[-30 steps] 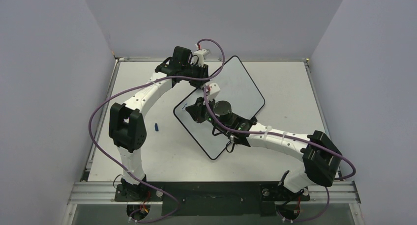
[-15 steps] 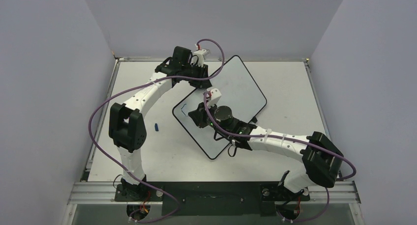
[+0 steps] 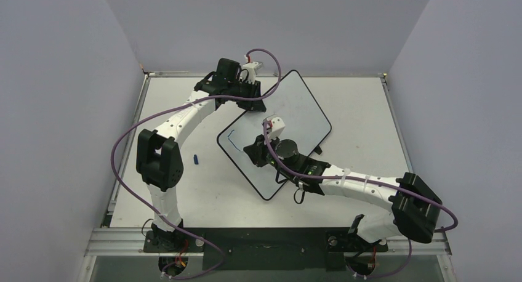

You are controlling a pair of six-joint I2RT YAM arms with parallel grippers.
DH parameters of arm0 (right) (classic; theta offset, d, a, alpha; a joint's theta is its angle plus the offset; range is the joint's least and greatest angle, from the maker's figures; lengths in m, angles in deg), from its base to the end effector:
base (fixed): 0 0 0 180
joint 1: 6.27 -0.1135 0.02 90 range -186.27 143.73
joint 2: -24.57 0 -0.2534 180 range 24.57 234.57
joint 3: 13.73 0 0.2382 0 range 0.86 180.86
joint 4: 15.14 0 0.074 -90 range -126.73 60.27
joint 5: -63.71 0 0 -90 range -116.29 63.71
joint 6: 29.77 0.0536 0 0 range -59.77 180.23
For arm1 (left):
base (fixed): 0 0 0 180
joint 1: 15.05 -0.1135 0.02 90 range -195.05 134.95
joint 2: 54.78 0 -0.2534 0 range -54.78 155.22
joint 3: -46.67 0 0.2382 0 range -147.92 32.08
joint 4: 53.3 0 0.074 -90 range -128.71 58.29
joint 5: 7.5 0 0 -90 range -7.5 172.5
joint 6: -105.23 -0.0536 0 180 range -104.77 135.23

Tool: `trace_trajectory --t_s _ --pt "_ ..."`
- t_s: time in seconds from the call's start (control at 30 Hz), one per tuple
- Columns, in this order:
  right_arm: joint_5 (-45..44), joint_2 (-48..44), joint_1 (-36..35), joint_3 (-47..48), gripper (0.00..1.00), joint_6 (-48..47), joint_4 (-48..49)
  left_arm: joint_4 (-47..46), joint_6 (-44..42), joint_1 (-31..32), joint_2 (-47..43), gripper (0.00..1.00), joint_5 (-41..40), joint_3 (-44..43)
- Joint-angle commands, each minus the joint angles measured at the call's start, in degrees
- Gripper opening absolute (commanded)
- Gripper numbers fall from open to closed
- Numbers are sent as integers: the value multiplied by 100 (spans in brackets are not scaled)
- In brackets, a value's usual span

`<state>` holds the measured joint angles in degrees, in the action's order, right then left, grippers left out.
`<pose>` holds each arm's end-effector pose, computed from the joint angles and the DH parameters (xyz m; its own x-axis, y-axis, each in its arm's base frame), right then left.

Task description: Write a sentence on the whiteboard

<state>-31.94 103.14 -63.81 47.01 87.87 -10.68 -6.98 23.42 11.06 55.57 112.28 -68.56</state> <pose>0.1764 0.2675 0.2595 -0.4756 0.1124 -0.8724 -0.6407 0.6353 0.4312 0.3796 -0.2157 0.2916 -0.6903 0.2006 -0.6952 0.6243 0.6507 -0.4322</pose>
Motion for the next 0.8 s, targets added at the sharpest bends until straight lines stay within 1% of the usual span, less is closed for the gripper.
trace_trajectory --t_s 0.0,0.17,0.53,0.77 --pt "-97 -382 -112 207 0 -41 -202 -168 -416 90 -340 0 -490 -105" --pt "-18 -433 -116 440 0 -62 -229 -163 -402 87 -341 0 -491 -117" --pt "-43 63 -117 926 0 -146 -266 -108 -413 114 -379 0 -524 -122" --pt "-35 270 -109 1029 0 -159 -315 -106 -419 115 -361 0 -533 -129"
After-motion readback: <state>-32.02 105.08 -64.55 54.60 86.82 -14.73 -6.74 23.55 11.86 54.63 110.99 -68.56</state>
